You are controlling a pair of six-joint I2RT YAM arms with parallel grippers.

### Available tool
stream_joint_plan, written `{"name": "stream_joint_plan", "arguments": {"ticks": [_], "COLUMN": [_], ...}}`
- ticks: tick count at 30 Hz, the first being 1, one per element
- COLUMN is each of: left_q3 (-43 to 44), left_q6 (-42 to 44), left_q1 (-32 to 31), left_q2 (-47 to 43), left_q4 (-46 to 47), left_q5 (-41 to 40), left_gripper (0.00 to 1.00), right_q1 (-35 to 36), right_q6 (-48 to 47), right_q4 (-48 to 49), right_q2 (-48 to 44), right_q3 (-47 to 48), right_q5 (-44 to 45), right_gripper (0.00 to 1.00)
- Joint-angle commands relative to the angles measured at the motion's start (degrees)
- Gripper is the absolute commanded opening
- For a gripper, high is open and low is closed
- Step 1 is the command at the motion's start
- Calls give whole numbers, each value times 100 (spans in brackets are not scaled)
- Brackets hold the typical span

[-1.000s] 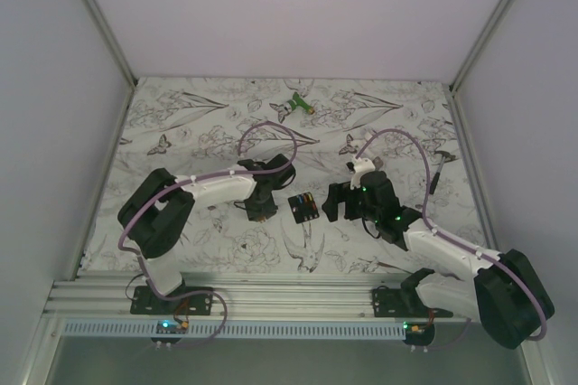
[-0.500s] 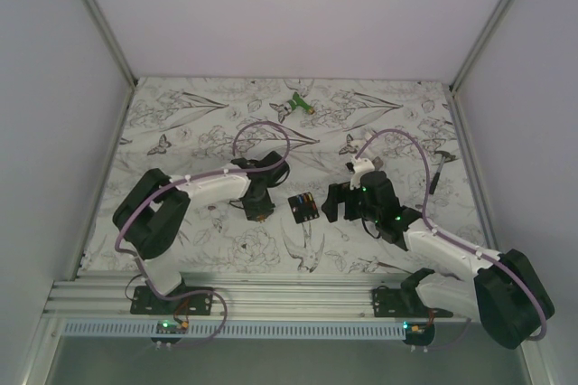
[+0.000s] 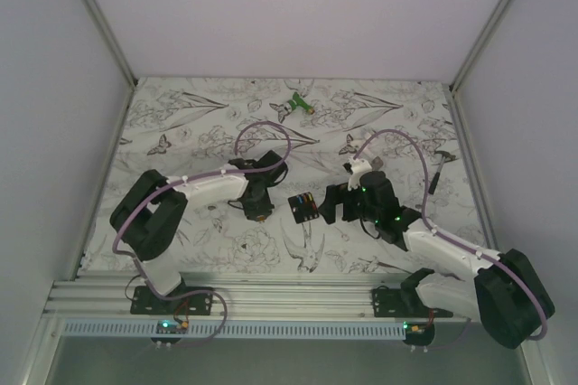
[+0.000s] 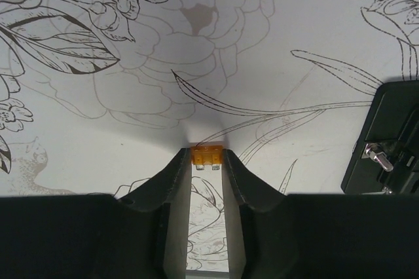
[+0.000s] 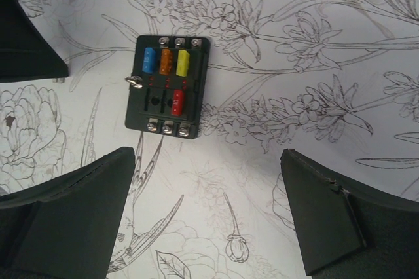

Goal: Snap on the fuse box
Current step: Pick up the fuse from the center of the board.

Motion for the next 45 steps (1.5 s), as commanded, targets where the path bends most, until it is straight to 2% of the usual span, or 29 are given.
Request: {"name": "stream_joint_plan", "arguments": {"ticks": [1,11,20,24,34,45], "left_q3": [-367,-402,-474,-524,-515,-516], "left_q6": [198,-90,-411,-552,-668,-729], "left_q1": [22,-11,-231,-387,-694,-823], "left_q2": [-65,-1368,-2544,-2924,-3220,-3246], "left_q4": [197,238,356,444,504,526], "left_q5": [171,462,405,356,200,124], "left_gripper": [17,18,18,19,20,20], "right_q1": [148,1005,1869,2133,2588,2794], "right_q6": [179,639,811,787,641,558], "right_q4": [395,1757,3426,3840,4279,4580], "right_q2": [-18,23,224,327,661,778], "right_q3": [103,-133,-516,-523,-330,-261], "right_q5": [-245,-73,443,643,951,1375], "right_gripper": [100,97,80,74,60,52]}}
